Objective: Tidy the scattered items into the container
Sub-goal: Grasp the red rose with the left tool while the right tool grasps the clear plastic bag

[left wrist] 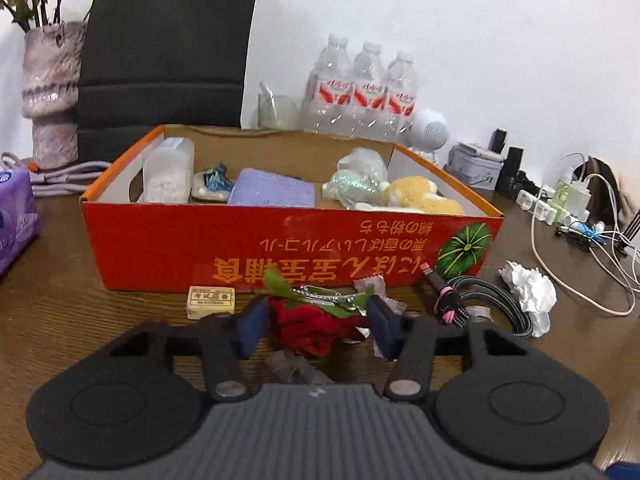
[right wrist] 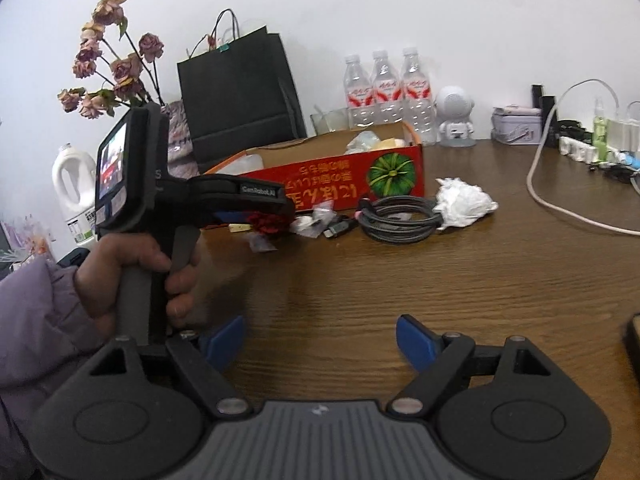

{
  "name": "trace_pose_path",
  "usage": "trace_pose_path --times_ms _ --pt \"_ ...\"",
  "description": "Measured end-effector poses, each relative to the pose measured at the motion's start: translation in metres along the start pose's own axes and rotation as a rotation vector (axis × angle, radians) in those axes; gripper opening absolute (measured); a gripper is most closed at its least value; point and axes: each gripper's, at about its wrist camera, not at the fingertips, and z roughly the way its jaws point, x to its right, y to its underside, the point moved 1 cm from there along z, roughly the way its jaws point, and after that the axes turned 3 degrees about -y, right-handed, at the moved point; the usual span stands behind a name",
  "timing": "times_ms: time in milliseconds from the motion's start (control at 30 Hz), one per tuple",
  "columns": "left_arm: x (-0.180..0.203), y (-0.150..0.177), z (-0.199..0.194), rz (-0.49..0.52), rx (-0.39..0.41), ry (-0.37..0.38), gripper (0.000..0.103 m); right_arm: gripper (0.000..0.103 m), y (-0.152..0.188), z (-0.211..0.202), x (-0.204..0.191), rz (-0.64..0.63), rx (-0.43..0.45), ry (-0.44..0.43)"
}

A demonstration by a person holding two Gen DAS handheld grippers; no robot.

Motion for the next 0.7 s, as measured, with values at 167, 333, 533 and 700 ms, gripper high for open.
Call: trace_pose_path --times_ms 167,333,533,700 --pt "-0.017 -0.004 -0.035 -0.036 0.107 0.016 0.049 0.082 -0.008 0.01 -0.01 -0.031 -0.009 -0.014" --pt "-0.076 -0.014 -0.092 -0.183 0.268 -0.021 0.051 0.082 -0.031 0.022 -0.022 -0.089 -0.022 -0.055" --pt "-0.116 -0.002 -0.094 -0.253 0.253 -0.183 0.051 0.056 -0.069 0.104 -0.048 -0.184 -0.085 -0.144" --pt "-0.12 -0.006 -0.092 -0.278 0.246 -0.178 0.051 0.042 -0.08 0.151 -0.071 -0.306 -0.121 -0.109"
